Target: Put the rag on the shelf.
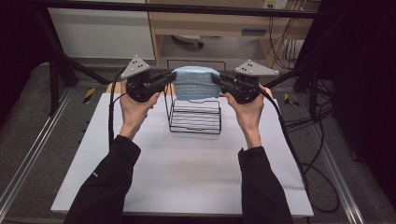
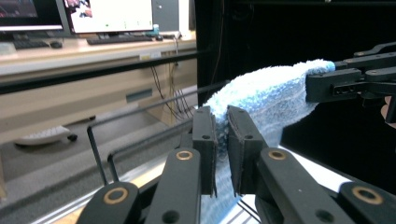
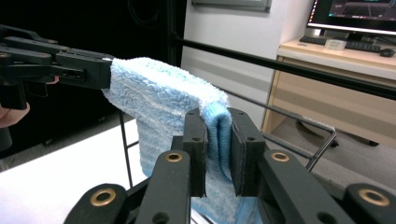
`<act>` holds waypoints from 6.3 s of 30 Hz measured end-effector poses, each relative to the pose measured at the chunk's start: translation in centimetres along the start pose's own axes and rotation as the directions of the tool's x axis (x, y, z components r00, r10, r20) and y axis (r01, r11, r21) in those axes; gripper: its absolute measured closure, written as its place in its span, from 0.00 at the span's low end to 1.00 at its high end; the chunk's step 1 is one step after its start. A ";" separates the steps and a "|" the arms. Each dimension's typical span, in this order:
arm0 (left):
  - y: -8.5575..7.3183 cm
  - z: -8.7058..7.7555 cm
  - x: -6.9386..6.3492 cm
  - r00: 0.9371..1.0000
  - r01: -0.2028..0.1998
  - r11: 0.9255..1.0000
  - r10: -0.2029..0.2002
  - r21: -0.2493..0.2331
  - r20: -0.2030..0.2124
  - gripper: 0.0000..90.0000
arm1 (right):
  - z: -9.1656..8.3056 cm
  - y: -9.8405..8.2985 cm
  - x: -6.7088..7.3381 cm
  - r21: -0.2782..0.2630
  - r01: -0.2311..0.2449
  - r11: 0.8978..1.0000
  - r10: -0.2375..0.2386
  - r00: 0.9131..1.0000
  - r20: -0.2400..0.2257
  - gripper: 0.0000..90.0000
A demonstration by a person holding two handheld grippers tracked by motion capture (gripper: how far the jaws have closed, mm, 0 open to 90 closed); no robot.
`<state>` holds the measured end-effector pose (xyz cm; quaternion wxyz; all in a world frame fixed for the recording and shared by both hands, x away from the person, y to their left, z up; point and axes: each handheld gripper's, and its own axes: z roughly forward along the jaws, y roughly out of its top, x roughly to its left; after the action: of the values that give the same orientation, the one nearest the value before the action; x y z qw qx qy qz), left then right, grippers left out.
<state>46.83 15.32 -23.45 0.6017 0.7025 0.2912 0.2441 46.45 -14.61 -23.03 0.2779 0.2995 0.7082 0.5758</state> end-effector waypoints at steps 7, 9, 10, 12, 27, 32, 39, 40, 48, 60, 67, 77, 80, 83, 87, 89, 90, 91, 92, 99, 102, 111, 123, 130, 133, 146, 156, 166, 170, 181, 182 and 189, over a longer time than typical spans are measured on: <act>-0.5 -0.4 -0.4 1.000 -0.011 0.999 0.011 0.030 0.015 0.90 | -0.3 -0.4 0.1 0.035 0.009 0.999 -0.008 1.000 -0.029 0.87; -0.6 -0.5 -0.5 1.000 -0.010 0.999 0.009 0.042 0.019 0.89 | -0.4 -0.6 0.1 0.042 0.016 0.999 -0.014 0.999 -0.036 0.87; -0.7 -0.5 -0.5 1.000 -0.008 0.999 0.007 0.046 0.022 0.89 | -0.4 -0.6 0.1 0.042 0.018 0.999 -0.016 0.999 -0.039 0.87; -0.7 -0.6 -0.5 1.000 -0.009 0.998 0.008 0.057 0.026 0.88 | -0.4 -0.8 0.2 0.047 0.020 0.999 -0.018 0.999 -0.045 0.87; 2.4 -1.2 0.3 0.998 0.069 0.997 -0.069 0.044 -0.011 0.88 | -0.5 -1.4 0.5 0.062 0.063 0.996 -0.059 0.996 -0.063 0.86; 3.0 0.0 0.3 0.998 0.069 0.993 -0.068 0.094 -0.021 0.97 | -0.6 -1.6 0.5 0.061 0.073 0.995 -0.069 0.995 -0.069 0.86; 2.0 0.8 -0.3 0.998 0.058 0.985 -0.062 0.162 0.019 1.00 | -0.7 -2.0 0.3 0.060 0.067 0.996 -0.062 0.995 -0.080 0.83; 1.8 0.9 -0.4 0.998 0.056 0.984 -0.061 0.170 0.027 1.00 | -0.7 -2.1 0.3 0.060 0.065 0.996 -0.060 0.995 -0.081 0.83; 0.6 1.0 -0.6 0.998 0.034 0.980 -0.043 0.197 0.044 1.00 | -0.8 -2.2 0.6 0.059 0.067 0.996 -0.062 0.994 -0.091 0.73; -0.1 1.4 -1.0 1.000 0.000 0.977 -0.006 0.211 0.028 1.00 | -1.6 -0.8 1.1 -0.011 0.013 1.000 -0.014 0.995 -0.101 0.53; -0.5 1.5 -0.9 0.999 -0.002 0.979 -0.004 0.206 0.032 1.00 | -0.5 -0.2 1.5 0.042 -0.044 0.998 0.049 0.989 -0.139 0.89; -1.4 1.7 -0.8 0.999 -0.001 0.978 -0.006 0.207 0.033 1.00 | -0.5 -2.5 0.2 0.129 -0.062 0.990 0.071 0.995 -0.072 1.00; -1.7 1.9 -0.8 1.000 0.000 0.978 -0.006 0.208 0.030 0.99 | -0.6 -3.3 -0.2 0.128 -0.070 0.989 0.079 0.994 -0.068 1.00; -1.9 2.1 -0.8 1.000 0.002 0.979 -0.008 0.203 0.028 0.99 | -0.5 -3.8 -0.4 0.127 -0.064 0.990 0.072 0.995 -0.064 1.00; -2.2 2.2 -0.8 1.000 0.000 0.981 -0.005 0.196 0.022 0.99 | -0.1 -4.2 -0.3 0.126 -0.063 0.990 0.071 0.996 -0.061 0.99; -2.4 2.3 -0.8 1.000 0.000 0.981 -0.004 0.193 0.019 0.99 | 0.1 -4.4 -0.3 0.126 -0.062 0.990 0.070 0.996 -0.060 0.99; -2.4 2.4 -0.8 1.000 0.001 0.981 -0.005 0.192 0.017 0.99 | 0.3 -4.5 -0.3 0.127 -0.054 0.990 0.062 0.997 -0.056 0.99; -2.5 2.4 -0.8 1.000 0.001 0.981 -0.004 0.192 0.015 0.99 | 0.4 -4.5 -0.3 0.132 -0.058 0.990 0.065 0.997 -0.052 0.98; -2.5 2.5 -0.8 1.000 0.000 0.981 -0.003 0.193 0.013 0.99 | 0.6 -4.6 -0.3 0.135 -0.059 0.989 0.066 0.997 -0.048 0.98; -2.8 2.6 -0.7 1.000 0.000 0.981 -0.003 0.196 0.014 0.98 | 1.1 -4.9 -0.3 0.132 -0.052 0.990 0.057 0.998 -0.037 0.96; -2.7 2.4 -0.9 1.000 -0.004 0.981 0.000 0.193 0.018 0.96 | 0.8 -4.8 -0.2 0.126 -0.045 0.991 0.051 0.998 -0.041 0.94; -2.1 1.5 -1.1 1.000 0.004 0.982 -0.008 0.188 0.020 0.86 | -0.4 -4.0 0.3 0.094 -0.034 0.995 0.039 0.998 -0.051 0.88; -1.1 0.0 -1.0 1.000 0.014 0.982 -0.011 0.187 -0.019 0.64 | -1.5 -2.7 0.6 0.073 -0.028 0.997 0.032 0.998 -0.048 0.73; -0.8 -1.0 -0.8 0.999 0.012 0.981 -0.006 0.195 -0.032 0.54 | -2.4 -2.2 0.5 0.064 -0.036 0.997 0.038 0.998 -0.041 0.65; -1.2 -1.5 -0.6 0.999 0.012 0.978 -0.005 0.208 -0.036 0.49 | -2.8 -2.0 0.5 0.064 -0.037 0.997 0.039 0.999 -0.035 0.59; -3.9 -3.9 0.2 0.999 0.023 0.963 -0.013 0.270 -0.038 0.36 | -4.9 -2.5 0.0 0.086 -0.054 0.995 0.057 0.998 -0.035 0.36; -7.4 -6.0 0.5 0.998 0.014 0.943 0.005 0.332 -0.055 0.25 | -6.1 -5.1 -0.6 0.149 -0.077 0.986 0.080 0.997 -0.015 0.17; -11.9 -8.0 0.7 0.998 0.035 0.925 -0.009 0.378 -0.069 0.12 | -7.4 -9.1 -0.8 0.206 -0.088 0.975 0.091 0.996 -0.005 0.09; -13.6 -8.7 0.8 0.997 0.054 0.922 -0.026 0.383 -0.078 0.09 | -7.8 -10.9 -1.0 0.232 -0.113 0.966 0.117 0.993 -0.003 0.06; -18.0 -10.6 1.3 0.994 0.074 0.911 -0.037 0.407 -0.098 0.09 | -9.2 -16.3 -0.9 0.274 -0.162 0.948 0.168 0.986 0.000 0.02; -18.3 -10.7 1.3 0.994 0.078 0.909 -0.041 0.409 -0.098 0.09 | -9.3 -16.7 -0.9 0.280 -0.162 0.946 0.169 0.986 0.000 0.02; -20.9 -11.8 1.6 0.994 0.085 0.898 -0.049 0.432 -0.094 0.09 | -10.1 -20.0 -0.9 0.322 -0.177 0.930 0.185 0.983 0.005 0.02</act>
<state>37.37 27.01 -42.27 0.4254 0.7982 0.3865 0.1805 37.49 -24.95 -40.77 0.1624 0.3972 0.7652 0.4799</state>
